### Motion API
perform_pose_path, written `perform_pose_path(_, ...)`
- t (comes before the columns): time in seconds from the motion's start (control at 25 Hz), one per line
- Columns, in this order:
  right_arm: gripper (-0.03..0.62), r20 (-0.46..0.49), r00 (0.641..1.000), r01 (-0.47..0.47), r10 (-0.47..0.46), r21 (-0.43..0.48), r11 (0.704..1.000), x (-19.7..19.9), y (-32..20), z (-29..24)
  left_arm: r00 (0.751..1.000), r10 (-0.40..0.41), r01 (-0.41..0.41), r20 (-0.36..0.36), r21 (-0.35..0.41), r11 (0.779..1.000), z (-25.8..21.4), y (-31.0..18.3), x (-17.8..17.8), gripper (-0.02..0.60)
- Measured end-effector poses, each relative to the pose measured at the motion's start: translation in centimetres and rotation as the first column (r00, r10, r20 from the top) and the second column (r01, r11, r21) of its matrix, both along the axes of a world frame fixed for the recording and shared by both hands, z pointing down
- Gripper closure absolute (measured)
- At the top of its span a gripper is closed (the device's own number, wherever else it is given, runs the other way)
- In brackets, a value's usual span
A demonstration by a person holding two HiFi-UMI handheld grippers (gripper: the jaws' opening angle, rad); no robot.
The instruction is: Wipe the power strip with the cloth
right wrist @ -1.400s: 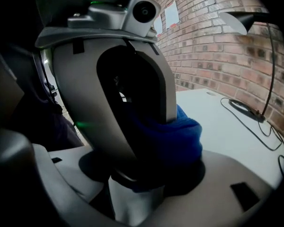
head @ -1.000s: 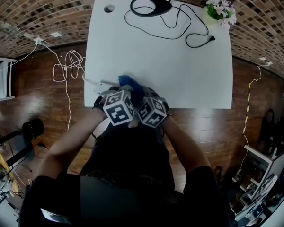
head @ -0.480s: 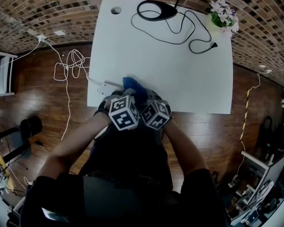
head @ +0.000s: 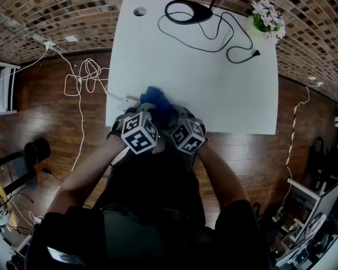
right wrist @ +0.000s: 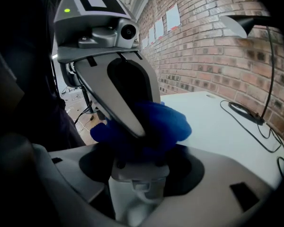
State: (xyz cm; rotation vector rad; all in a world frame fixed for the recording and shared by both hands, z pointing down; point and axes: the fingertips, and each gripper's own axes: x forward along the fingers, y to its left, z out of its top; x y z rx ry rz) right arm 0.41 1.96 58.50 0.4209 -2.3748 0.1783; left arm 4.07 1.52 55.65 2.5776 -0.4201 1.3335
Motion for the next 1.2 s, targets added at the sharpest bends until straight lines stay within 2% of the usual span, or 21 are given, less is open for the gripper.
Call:
perform_pose_path(0.2,0.306,-0.001,1.000,-0.002,0.002,-0.002,1.000,0.1,0.1,0.0,1.000,-0.030,0.030,0.007,0.018,0.999,-0.1,-0.7,-1.9,0.525)
perform_pose_path(0.4,0.306,0.000,1.000,0.000,0.000,-0.002,1.000,0.1,0.1,0.0,0.994,-0.111,0.111,0.011,0.032,0.993,0.0,-1.9,-5.2,0.525)
perform_pose_path(0.56,0.305,0.001,1.000,-0.002,0.002,-0.001,1.000,0.1,0.1,-0.1,0.993,-0.111,0.109,0.027,0.068,0.992,0.0,-2.6,-6.7,0.525)
perform_pose_path(0.72,0.306,0.000,1.000,-0.005,0.005,-0.002,1.000,0.1,0.0,0.0,0.989,-0.144,0.142,0.021,0.074,0.987,0.0,-2.8,-7.9,0.525)
perform_pose_path(1.2,0.304,0.001,1.000,-0.008,0.008,-0.001,1.000,0.0,0.0,0.0,0.954,-0.301,0.301,-0.006,0.050,0.952,0.0,-3.8,-12.1,0.525)
